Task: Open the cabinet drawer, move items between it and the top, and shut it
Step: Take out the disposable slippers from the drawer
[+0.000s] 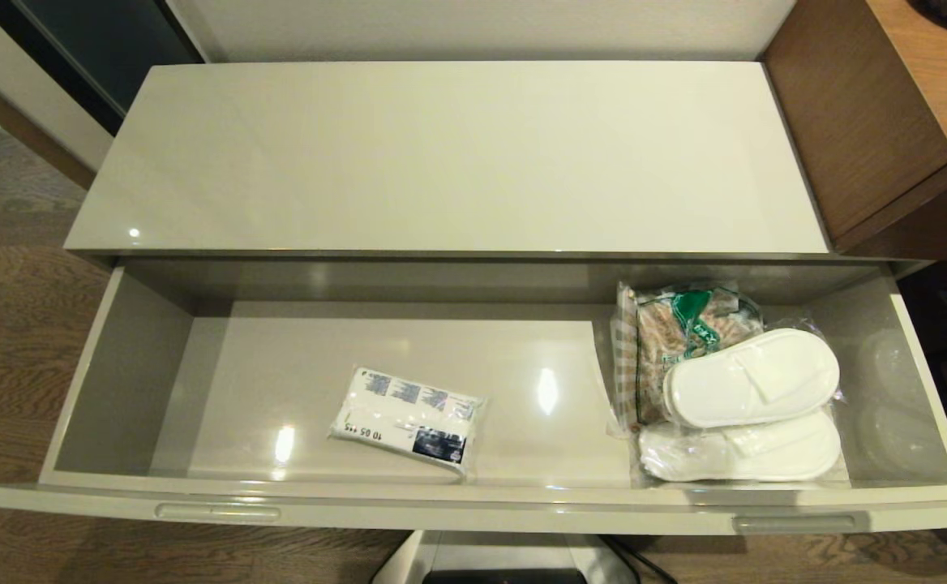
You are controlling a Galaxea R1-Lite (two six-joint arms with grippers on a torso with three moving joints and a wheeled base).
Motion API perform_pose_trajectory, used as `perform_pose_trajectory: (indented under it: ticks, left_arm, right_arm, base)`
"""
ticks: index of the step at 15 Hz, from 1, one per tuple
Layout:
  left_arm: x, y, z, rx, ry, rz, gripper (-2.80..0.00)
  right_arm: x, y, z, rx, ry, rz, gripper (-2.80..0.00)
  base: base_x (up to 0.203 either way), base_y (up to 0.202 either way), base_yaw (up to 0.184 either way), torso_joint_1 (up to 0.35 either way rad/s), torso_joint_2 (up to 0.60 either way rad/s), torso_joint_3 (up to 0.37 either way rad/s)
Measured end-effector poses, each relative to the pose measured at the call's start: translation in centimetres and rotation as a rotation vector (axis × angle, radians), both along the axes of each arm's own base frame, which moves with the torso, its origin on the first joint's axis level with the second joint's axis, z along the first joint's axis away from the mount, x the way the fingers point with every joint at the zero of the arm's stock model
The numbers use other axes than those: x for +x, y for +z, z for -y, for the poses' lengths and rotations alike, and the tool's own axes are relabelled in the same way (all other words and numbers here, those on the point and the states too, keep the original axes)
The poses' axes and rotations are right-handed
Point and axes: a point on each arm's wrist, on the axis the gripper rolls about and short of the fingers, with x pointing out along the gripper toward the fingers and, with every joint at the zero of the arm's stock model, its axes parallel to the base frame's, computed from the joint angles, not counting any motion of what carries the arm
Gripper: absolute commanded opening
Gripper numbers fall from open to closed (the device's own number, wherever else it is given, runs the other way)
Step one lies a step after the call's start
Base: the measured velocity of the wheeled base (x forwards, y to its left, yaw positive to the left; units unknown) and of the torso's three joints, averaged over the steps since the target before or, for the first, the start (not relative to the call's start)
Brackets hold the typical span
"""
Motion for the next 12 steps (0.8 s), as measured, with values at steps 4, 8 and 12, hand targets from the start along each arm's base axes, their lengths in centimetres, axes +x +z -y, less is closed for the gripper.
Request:
perform_pose_trajectory:
  ticks: [4, 8, 12]
  left_arm:
    - [0.0, 0.0, 0.0, -0.001, 0.0, 0.0, -2.8]
    - [0.0, 0.0, 0.0, -0.001, 0.0, 0.0, -2.8]
    - [0.0, 0.0, 0.0, 0.0, -0.001, 0.0, -2.8]
  right_arm:
    - [-4.4, 1.6, 2.3, 0.043, -0.058, 0.004, -2.8]
    - [-9.7, 2.5, 4.6, 0.127, 0.001, -0.007, -2.8]
    - [-12.7, 3.3, 4.8, 0.248, 0.091, 0.059, -2.8]
  base:
    - [0.0, 0.0, 0.0, 0.0, 0.0, 0.0]
    - [0.0, 0.0, 0.0, 0.0, 0.0, 0.0]
    - [0.0, 0.0, 0.0, 0.0, 0.0, 0.0]
